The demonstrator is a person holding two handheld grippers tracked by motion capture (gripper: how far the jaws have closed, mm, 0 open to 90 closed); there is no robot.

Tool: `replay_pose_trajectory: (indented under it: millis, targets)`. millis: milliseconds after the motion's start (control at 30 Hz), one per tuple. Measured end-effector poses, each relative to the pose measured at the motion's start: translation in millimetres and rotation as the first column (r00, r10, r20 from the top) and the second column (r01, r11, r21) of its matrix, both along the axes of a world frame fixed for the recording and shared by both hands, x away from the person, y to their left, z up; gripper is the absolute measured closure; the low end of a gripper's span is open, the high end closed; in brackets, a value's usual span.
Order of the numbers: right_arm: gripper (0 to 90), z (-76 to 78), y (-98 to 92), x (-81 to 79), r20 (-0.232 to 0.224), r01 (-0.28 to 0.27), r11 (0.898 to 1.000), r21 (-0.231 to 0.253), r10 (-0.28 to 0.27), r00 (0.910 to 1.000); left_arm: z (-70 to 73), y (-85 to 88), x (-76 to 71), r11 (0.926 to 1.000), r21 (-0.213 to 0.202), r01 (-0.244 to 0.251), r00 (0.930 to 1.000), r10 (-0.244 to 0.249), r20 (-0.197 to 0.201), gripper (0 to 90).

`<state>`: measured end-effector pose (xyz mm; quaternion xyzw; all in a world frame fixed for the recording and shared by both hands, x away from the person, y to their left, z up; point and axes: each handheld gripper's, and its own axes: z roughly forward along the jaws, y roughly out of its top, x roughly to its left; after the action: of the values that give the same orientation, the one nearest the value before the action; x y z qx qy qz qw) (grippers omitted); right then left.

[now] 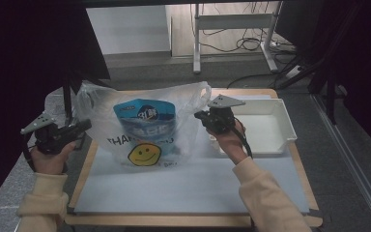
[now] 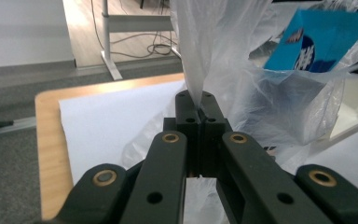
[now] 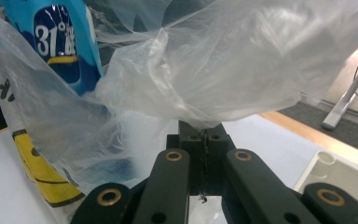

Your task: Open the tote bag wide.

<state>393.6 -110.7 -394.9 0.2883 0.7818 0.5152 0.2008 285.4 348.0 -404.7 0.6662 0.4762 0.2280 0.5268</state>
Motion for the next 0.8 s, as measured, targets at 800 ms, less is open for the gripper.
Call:
replay_pose_trajectory:
  millis: [800]
  targets:
    - [88.8,-49.1,7.7,-12.2,-0.048,0.018,0.999,-0.043,-0.020,0.9987,-46.7,-9.2,-5.1,0.9999,-0.008,-0.009,0.9963,0.008,-0.086,89.6]
